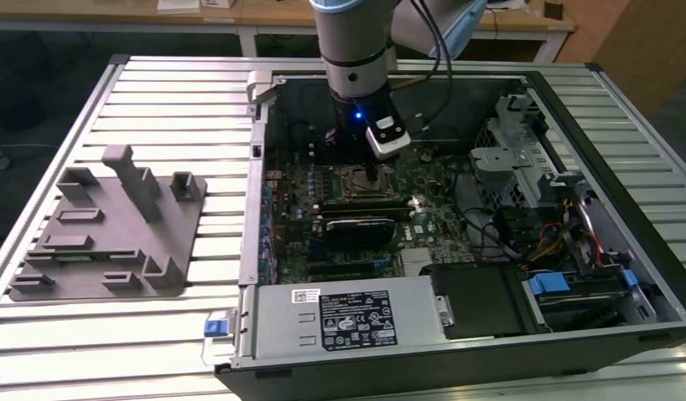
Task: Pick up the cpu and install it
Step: 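Install the first cpu locking lever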
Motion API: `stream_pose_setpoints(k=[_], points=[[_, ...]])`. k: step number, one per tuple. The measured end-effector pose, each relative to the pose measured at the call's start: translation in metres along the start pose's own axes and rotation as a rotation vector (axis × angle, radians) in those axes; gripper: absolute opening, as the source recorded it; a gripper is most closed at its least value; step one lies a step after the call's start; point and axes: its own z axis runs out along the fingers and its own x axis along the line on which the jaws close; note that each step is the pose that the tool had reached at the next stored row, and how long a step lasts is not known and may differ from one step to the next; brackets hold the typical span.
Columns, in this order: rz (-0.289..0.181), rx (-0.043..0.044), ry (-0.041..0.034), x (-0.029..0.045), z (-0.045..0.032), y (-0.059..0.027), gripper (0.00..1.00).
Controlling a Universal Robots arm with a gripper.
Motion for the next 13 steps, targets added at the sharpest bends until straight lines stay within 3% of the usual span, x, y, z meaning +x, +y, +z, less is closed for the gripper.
stream_pose_setpoints(k=[2, 3, 4, 7, 10, 13], points=[[0.0, 0.0001, 0.0002, 0.0, 0.0, 0.0, 0.11], [0.0, 0.0009, 0.0048, -0.0003, 0.0002, 0.0002, 0.11], [0.0, 0.003, 0.0153, -0.0008, 0.0003, 0.0003, 0.11], [-0.001, 0.0117, 0.0609, -0.003, 0.001, 0.0006, 0.11], [-0.002, 0.0194, 0.1017, -0.0052, 0.0016, 0.0011, 0.11], [-0.002, 0.0199, 0.1037, -0.0053, 0.0016, 0.0011, 0.11]])
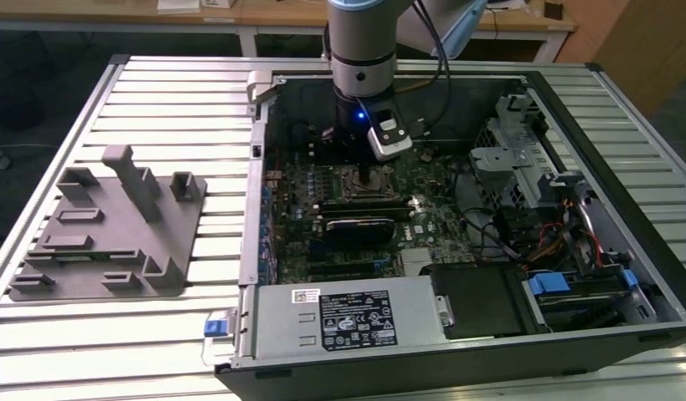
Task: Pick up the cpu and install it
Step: 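Install the first cpu locking lever, then install the second cpu locking lever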
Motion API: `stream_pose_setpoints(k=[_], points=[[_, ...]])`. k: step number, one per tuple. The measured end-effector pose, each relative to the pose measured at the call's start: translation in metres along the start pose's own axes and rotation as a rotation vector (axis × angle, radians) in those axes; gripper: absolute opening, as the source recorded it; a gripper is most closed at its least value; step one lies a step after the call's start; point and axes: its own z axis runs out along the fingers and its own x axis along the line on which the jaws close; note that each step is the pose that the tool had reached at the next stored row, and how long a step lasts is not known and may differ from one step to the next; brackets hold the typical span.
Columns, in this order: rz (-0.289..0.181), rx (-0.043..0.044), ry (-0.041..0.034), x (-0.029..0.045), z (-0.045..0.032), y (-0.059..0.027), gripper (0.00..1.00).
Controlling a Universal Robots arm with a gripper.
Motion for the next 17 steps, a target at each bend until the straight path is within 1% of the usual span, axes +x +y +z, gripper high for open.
stream_pose_setpoints(k=[2, 4, 9, 11, 17], points=[[0.0, -0.0001, 0.0, 0.0, -0.0001, 0.0, 0.11], [0.0, -0.0001, 0.0, -0.0003, -0.0023, 0.0, 0.11], [0.0, -0.0001, 0.0, -0.0015, -0.0145, 0.0, 0.11], [0.0, -0.0001, 0.0, -0.0018, -0.0175, 0.0, 0.11], [0.0, -0.0001, 0.0, -0.002, -0.0191, 0.0, 0.11]])
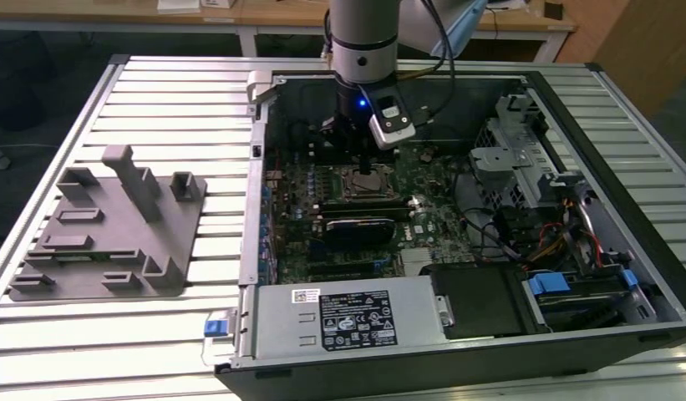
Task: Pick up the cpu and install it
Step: 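Install the second cpu locking lever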
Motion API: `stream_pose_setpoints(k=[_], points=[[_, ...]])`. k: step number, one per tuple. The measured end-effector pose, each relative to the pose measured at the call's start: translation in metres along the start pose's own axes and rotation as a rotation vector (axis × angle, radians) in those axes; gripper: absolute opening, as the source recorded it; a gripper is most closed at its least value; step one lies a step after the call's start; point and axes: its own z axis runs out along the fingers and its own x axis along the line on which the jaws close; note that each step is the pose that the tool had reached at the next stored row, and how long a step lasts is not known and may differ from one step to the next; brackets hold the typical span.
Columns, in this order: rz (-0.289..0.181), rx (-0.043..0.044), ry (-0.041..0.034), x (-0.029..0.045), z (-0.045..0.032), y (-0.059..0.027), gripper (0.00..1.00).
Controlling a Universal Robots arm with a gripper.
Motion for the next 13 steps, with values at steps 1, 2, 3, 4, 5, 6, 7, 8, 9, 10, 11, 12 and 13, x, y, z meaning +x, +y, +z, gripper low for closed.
stream_pose_setpoints(k=[1, 2, 3, 4, 5, 6, 7, 8, 9, 10, 11, 12, 13], points=[[0.0, 0.0, 0.0, 0.0, 0.0, 0.0, 0.11], [0.0, -0.0001, 0.0, 0.0, -0.0001, 0.0, 0.11], [0.0, -0.0001, 0.0, 0.0, -0.0001, 0.0, 0.11], [0.0, 0.0, 0.0, 0.0, -0.0002, 0.0, 0.11], [0.0, 0.0, 0.0, 0.0, -0.0003, 0.0, 0.11], [0.0, 0.0, 0.0, -0.0001, -0.0003, -0.0001, 0.11], [0.0, 0.0002, 0.0001, -0.0001, -0.0004, -0.0003, 0.11], [0.0, 0.0002, 0.0001, -0.0002, -0.0004, -0.0007, 0.11], [0.0, 0.0, 0.0001, -0.0003, -0.0003, -0.0013, 0.11], [0.0, 0.0001, 0.0, -0.0005, -0.0003, -0.0022, 0.11], [0.0, 0.0, 0.0, -0.0007, -0.0002, -0.0032, 0.11], [0.0, 0.0, 0.0, -0.0009, -0.0002, -0.0044, 0.11], [0.0, 0.0, 0.0, -0.0011, -0.0002, -0.0054, 0.11]])
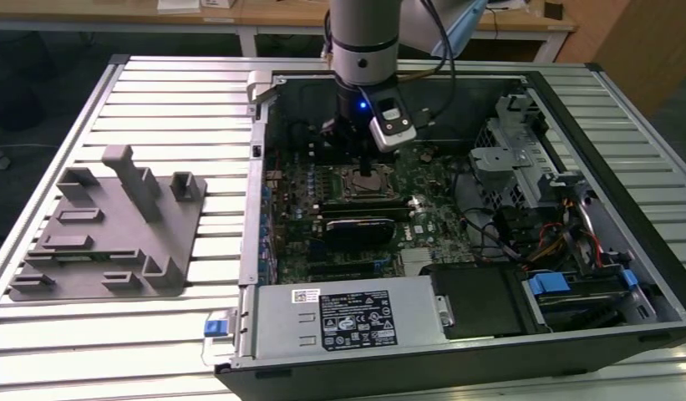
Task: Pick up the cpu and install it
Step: 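Install the second cpu locking lever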
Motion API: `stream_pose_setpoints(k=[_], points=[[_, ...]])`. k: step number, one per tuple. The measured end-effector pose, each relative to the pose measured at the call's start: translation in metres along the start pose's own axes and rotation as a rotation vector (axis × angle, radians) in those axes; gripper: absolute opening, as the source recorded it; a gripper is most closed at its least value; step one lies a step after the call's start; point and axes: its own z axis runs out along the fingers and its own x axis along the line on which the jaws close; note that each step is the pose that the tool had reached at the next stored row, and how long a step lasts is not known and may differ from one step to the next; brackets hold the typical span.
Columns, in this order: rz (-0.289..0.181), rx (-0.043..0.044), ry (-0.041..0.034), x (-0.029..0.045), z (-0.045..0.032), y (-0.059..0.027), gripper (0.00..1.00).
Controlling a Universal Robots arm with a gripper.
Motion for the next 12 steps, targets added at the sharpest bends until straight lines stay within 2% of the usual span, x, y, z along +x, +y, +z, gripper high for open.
stream_pose_setpoints(k=[6, 12], points=[[0.0, 0.0, 0.0, -0.0016, 0.0002, -0.0068, 0.11], [0.0, 0.0001, 0.0, -0.0021, -0.002, -0.0076, 0.11]])
